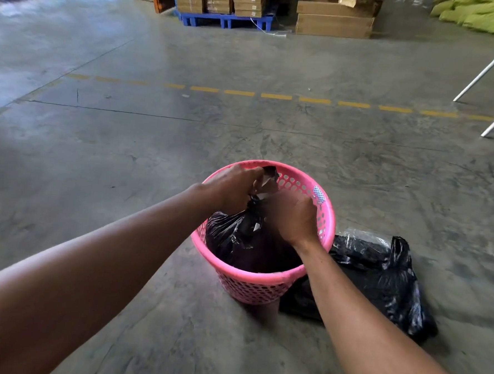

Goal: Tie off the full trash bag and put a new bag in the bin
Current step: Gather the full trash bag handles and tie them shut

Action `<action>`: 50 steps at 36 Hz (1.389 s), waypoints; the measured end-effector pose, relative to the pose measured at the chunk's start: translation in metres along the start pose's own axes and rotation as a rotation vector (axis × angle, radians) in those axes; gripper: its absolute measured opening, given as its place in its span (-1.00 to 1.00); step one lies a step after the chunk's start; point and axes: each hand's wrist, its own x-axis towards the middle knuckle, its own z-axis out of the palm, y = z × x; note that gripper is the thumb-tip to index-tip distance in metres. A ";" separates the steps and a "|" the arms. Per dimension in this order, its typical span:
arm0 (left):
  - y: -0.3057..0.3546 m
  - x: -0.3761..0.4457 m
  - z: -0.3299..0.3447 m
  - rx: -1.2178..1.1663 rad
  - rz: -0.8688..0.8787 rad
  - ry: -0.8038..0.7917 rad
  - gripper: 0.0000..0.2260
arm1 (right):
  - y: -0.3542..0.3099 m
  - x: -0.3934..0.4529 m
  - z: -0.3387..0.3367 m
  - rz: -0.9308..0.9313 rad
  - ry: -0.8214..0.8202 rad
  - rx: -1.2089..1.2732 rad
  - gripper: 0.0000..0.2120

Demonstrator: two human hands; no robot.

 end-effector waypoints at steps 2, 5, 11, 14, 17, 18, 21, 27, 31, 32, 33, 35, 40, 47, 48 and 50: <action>0.000 -0.001 0.002 0.008 0.003 0.031 -0.79 | 0.004 -0.001 -0.001 0.024 -0.064 -0.020 -0.76; 0.000 -0.003 0.009 -0.011 -0.006 0.070 -0.84 | 0.000 -0.004 -0.001 0.016 -0.109 -0.107 -0.58; -0.005 -0.006 0.012 0.030 -0.050 0.156 -0.85 | -0.005 0.004 -0.001 0.018 0.016 -0.103 -0.82; -0.011 -0.010 0.011 0.049 -0.084 0.177 -0.85 | -0.006 0.013 -0.007 0.041 -0.040 -0.193 -0.90; -0.017 -0.013 0.013 -0.019 -0.107 0.181 -0.89 | -0.009 0.020 -0.013 -0.001 -0.127 -0.346 -0.93; -0.019 -0.014 0.014 -0.036 -0.112 0.185 -0.90 | -0.010 0.023 -0.015 -0.025 -0.144 -0.400 -0.93; -0.023 -0.018 0.018 -0.061 -0.115 0.206 -0.92 | -0.012 0.029 -0.022 -0.063 -0.178 -0.502 -0.95; -0.028 -0.023 0.026 -0.001 -0.184 0.218 -0.92 | -0.004 0.034 -0.030 -0.053 -0.204 -0.567 -0.92; -0.036 -0.026 0.030 0.055 -0.234 0.207 -0.89 | 0.003 0.032 -0.033 -0.034 -0.213 -0.588 -0.92; -0.038 -0.027 0.031 0.063 -0.242 0.204 -0.89 | 0.004 0.030 -0.034 -0.024 -0.219 -0.587 -0.92; -0.040 -0.028 0.032 0.073 -0.246 0.203 -0.89 | 0.004 0.028 -0.034 -0.011 -0.225 -0.582 -0.91; -0.042 -0.030 0.034 0.086 -0.248 0.207 -0.90 | 0.007 0.025 -0.035 0.006 -0.224 -0.579 -0.91; -0.047 -0.031 0.041 0.085 -0.250 0.205 -0.90 | 0.012 0.021 -0.034 0.010 -0.220 -0.587 -0.95; -0.030 -0.026 0.052 0.025 -0.084 0.305 -0.67 | 0.020 0.012 -0.055 -0.084 0.221 -0.609 -0.73; -0.024 -0.025 0.052 0.079 -0.050 0.267 -0.63 | 0.023 0.008 -0.060 -0.059 0.310 -0.627 -0.71; -0.014 -0.021 0.050 0.144 -0.010 0.151 -0.57 | 0.026 -0.001 -0.068 0.084 0.419 -0.633 -0.67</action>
